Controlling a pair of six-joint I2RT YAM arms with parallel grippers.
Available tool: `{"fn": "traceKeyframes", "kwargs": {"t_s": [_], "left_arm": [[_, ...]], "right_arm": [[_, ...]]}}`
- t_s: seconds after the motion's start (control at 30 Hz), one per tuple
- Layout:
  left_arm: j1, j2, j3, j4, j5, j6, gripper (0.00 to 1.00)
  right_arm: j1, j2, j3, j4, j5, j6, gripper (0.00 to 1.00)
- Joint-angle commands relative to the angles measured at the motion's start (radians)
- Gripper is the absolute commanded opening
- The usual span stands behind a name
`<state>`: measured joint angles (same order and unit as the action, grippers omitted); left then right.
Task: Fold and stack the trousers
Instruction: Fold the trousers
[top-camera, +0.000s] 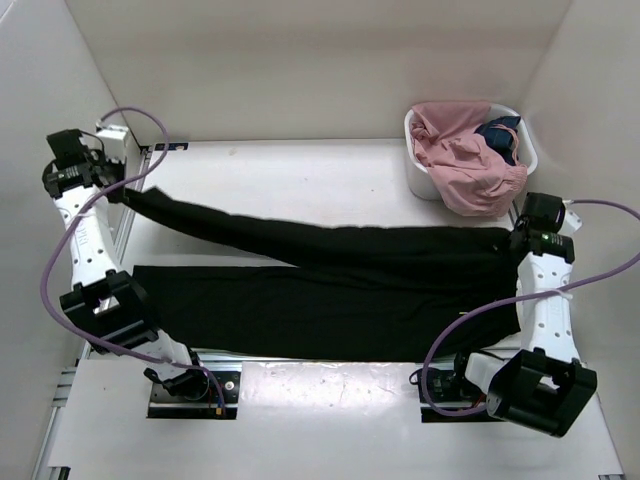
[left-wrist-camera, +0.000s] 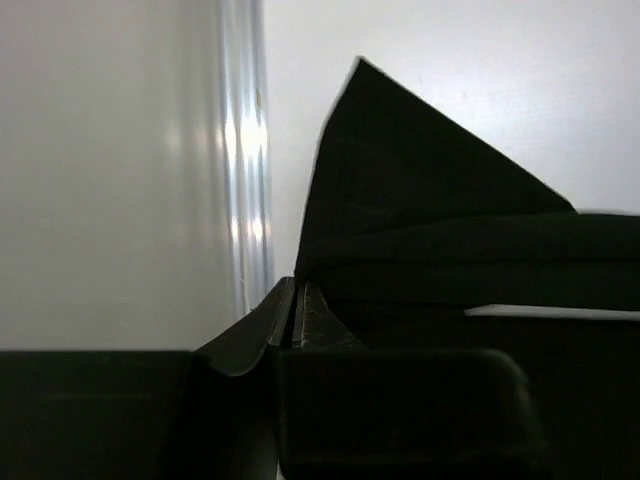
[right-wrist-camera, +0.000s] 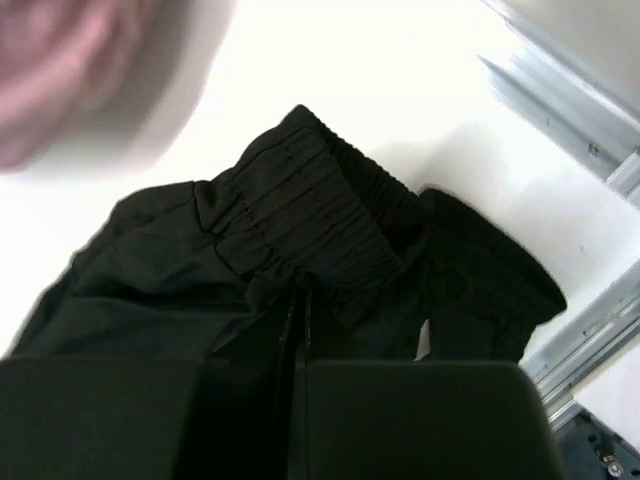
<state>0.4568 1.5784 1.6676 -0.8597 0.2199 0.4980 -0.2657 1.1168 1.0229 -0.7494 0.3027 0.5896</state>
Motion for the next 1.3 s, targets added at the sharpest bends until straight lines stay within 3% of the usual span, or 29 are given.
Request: {"fn": "traceKeyframes", "kwargs": {"t_s": [0.0, 0.1, 0.23, 0.43, 0.6, 0.93, 1.17, 1.27], "left_arm": [[0.003, -0.027, -0.094, -0.016, -0.03, 0.031, 0.14], [0.013, -0.066, -0.175, 0.007, -0.053, 0.04, 0.14], [0.126, -0.161, -0.336, 0.016, -0.053, 0.085, 0.14], [0.259, -0.402, -0.699, 0.037, -0.063, 0.232, 0.14], [0.391, -0.463, -0.886, 0.097, -0.085, 0.316, 0.14], [0.606, -0.38, -0.873, 0.106, -0.004, 0.448, 0.14], [0.637, -0.285, -0.776, 0.085, 0.058, 0.482, 0.14], [0.637, -0.285, -0.83, 0.085, 0.058, 0.523, 0.14]], "right_arm": [[-0.024, -0.037, -0.053, 0.041, -0.054, -0.028, 0.0], [-0.035, -0.067, -0.081, 0.041, -0.092, -0.028, 0.0], [-0.056, -0.162, -0.103, -0.048, -0.102, -0.002, 0.0], [-0.056, -0.406, -0.237, -0.373, 0.105, 0.142, 0.0], [-0.056, -0.5, -0.271, -0.485, 0.174, 0.313, 0.0], [-0.056, -0.554, -0.184, -0.679, 0.306, 0.41, 0.0], [-0.056, -0.534, -0.107, -0.738, 0.357, 0.389, 0.0], [-0.056, -0.543, -0.135, -0.739, 0.337, 0.389, 0.0]]}}
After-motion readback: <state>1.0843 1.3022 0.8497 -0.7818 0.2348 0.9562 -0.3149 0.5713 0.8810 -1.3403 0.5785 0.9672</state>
